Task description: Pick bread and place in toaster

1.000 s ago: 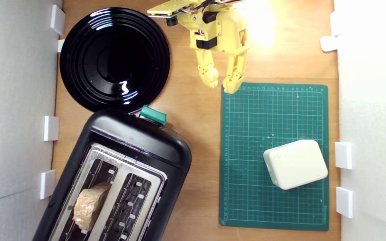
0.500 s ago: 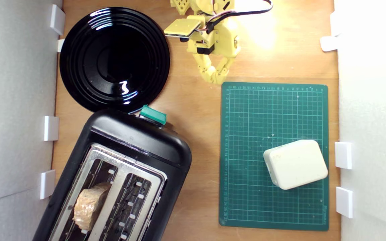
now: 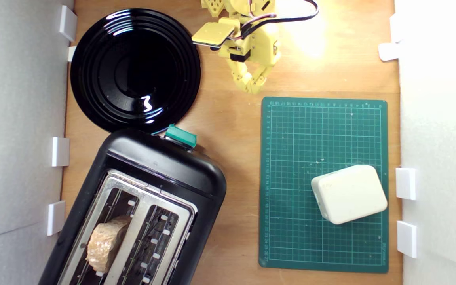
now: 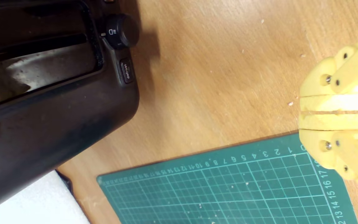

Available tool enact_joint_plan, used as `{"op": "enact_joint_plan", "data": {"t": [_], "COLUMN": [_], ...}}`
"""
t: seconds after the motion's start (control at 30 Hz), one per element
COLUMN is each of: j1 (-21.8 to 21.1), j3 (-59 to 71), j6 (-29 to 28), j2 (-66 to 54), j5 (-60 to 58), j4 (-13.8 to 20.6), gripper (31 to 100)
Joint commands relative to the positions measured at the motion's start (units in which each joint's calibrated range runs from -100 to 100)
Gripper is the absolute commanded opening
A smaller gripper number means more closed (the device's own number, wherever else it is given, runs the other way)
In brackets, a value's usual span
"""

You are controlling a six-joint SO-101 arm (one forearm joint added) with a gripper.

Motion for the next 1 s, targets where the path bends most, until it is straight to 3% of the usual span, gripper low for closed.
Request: {"op": "enact_joint_plan", "data": {"t": [0.0,0.97], "j1": [-0.43,-0.51], "j3": [0.31,0.31], "j6": [0.31,-0.27], "j2": [-0.46,-0.46], "j5": [1.42,1.59], "j4": [0.09,-0.09], "gripper": [42.5,42.7]}}
